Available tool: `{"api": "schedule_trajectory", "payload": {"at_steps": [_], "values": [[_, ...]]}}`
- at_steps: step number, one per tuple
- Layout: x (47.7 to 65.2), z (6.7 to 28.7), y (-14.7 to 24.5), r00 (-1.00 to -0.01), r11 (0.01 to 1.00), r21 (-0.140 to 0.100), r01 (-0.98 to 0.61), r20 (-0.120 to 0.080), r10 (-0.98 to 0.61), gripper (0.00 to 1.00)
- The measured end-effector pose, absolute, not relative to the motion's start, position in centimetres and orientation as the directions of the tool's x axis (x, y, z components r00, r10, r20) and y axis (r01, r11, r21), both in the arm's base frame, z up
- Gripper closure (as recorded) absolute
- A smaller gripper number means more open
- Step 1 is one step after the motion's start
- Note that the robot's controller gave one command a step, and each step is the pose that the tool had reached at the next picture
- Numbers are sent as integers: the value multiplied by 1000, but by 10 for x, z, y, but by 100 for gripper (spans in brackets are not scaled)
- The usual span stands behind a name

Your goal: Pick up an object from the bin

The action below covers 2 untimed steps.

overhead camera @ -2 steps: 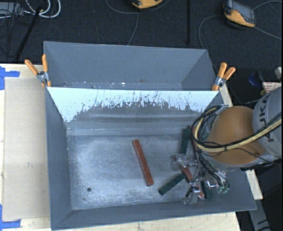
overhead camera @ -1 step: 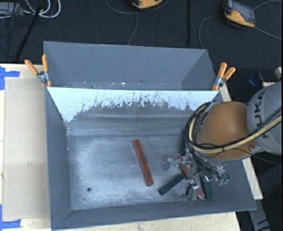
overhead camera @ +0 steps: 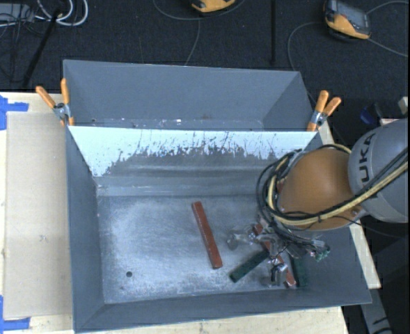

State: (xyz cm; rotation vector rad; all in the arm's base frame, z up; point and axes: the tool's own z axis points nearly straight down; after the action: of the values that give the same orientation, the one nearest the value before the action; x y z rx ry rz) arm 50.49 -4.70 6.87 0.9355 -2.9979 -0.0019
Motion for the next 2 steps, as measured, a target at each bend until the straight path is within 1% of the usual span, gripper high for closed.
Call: {"api": "schedule_trajectory", "payload": {"at_steps": [1,2], "values": [[505,68,-46,-822,822,2,-569,1,-569,0],[505,69,-46,-822,822,1,-570,0,-570,100]]}}
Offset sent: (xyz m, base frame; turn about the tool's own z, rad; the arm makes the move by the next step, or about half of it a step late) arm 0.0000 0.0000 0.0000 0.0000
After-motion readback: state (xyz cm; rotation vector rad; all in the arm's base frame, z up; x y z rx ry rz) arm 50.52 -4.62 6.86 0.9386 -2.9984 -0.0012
